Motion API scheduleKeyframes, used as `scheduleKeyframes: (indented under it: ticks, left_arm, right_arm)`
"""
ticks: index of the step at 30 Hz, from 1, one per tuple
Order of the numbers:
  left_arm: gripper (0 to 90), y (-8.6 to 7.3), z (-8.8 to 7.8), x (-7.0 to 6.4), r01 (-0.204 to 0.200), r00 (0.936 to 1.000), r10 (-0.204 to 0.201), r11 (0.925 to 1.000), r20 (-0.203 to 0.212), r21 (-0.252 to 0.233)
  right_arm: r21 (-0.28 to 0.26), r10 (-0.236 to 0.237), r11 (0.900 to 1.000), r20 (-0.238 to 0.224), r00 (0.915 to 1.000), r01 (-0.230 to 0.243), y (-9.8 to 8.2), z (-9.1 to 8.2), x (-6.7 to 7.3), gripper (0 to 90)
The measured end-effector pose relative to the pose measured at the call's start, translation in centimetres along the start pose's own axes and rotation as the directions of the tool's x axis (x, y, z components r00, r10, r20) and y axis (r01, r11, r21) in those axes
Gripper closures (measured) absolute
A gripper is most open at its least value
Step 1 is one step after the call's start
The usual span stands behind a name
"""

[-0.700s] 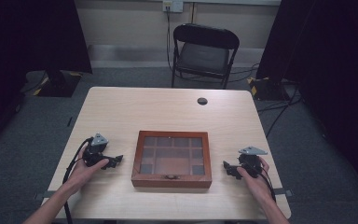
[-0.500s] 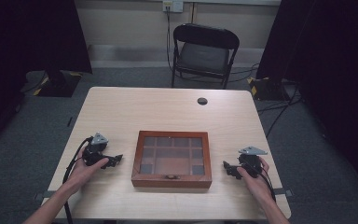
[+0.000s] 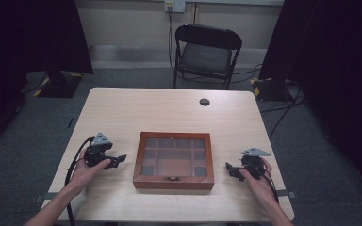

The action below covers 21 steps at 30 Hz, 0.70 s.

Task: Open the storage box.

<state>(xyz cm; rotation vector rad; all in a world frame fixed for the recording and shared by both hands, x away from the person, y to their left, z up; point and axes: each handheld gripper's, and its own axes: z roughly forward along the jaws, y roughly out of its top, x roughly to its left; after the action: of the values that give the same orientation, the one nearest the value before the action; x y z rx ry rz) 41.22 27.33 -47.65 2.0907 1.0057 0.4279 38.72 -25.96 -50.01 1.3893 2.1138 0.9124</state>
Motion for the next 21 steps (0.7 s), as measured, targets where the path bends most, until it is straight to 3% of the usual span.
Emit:
scheduleKeyframes:
  ticks: [3, 7, 13, 21]
  left_arm:
    - [17.4, 0.5, -0.6, -0.3, 0.045, 0.9984, -0.043, 0.9977, 0.035, -0.050]
    - [18.3, 1.1, -1.1, -1.1, 0.025, 0.9984, -0.021, 0.9964, 0.052, -0.081]
    - [21.3, 2.1, -1.7, -2.2, 0.015, 0.9963, -0.008, 0.9960, 0.085, -0.089]
    - [25.4, 3.3, -2.2, -4.4, -0.019, 0.9900, 0.035, 0.9936, 0.137, -0.112]
  right_arm:
    - [0.000, 0.001, 1.000, 0.000, 1.0000, -0.001, 0.0, 0.0, 0.0, 12.4]
    - [0.000, 0.001, 1.000, 0.000, 1.0000, -0.001, 0.0, 0.0, 0.0, 12.2]
    - [0.006, 0.004, 1.000, 0.008, 1.0000, -0.004, 0.1, 0.1, -0.1, 9.7]
    - [0.007, 0.003, 1.000, 0.008, 1.0000, -0.003, 0.1, 0.1, -0.1, 9.5]
